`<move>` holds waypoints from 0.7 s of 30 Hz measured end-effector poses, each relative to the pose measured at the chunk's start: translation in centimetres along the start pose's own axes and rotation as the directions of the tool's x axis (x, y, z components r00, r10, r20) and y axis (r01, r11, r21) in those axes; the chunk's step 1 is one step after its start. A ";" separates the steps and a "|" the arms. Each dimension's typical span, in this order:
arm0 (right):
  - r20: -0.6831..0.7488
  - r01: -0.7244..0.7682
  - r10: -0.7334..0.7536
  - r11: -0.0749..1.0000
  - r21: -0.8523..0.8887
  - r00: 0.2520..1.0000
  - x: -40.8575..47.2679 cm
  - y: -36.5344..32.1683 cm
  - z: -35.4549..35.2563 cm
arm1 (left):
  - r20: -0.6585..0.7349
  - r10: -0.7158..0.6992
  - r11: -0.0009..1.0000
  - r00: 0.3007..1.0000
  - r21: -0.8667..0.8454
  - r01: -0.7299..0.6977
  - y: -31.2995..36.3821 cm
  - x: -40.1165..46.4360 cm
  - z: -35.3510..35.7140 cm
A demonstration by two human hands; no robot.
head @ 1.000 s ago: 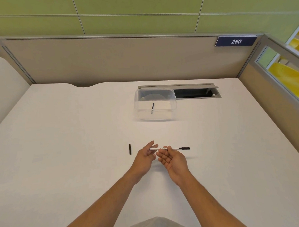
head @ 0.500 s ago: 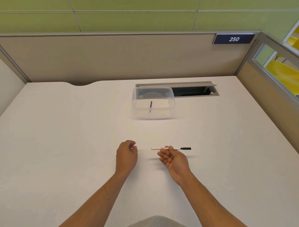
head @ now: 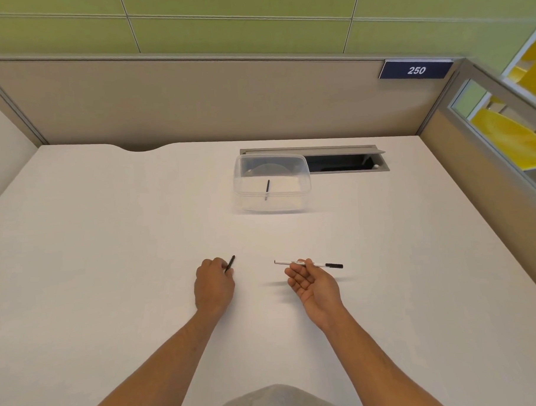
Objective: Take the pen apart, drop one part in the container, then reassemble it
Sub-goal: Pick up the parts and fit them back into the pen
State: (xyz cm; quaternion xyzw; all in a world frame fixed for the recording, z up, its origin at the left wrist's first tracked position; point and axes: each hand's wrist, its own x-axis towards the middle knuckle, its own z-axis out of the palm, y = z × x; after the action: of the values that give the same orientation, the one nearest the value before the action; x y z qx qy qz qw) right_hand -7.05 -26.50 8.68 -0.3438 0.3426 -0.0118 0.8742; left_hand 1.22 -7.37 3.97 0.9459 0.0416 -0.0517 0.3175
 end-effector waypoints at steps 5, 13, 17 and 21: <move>0.009 0.010 -0.010 0.999 -0.049 1.000 0.0 0.1 0.0 | -0.004 0.068 0.994 0.998 0.086 -0.068 -0.4 0.0 0.1; -0.007 0.018 -0.018 0.999 -0.044 1.000 0.2 0.5 -0.3 | 0.125 0.238 0.933 0.963 -0.304 -0.191 1.3 -2.0 -0.7; -0.010 0.018 -0.018 0.999 -0.046 1.000 0.2 0.6 -0.2 | 0.126 0.297 0.894 0.947 -0.385 -0.229 2.2 -2.5 -1.6; 0.000 0.019 -0.019 0.998 -0.053 1.000 0.1 0.7 -0.1 | 0.120 0.323 0.873 0.939 -0.421 -0.247 2.5 -2.6 -2.1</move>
State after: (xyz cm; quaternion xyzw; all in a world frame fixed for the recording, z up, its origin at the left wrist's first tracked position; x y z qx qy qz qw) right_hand -7.19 -26.05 8.11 -0.3700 0.3398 -0.0114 0.8646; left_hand -0.97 -8.22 7.42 0.8477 -0.1190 -0.0828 0.5102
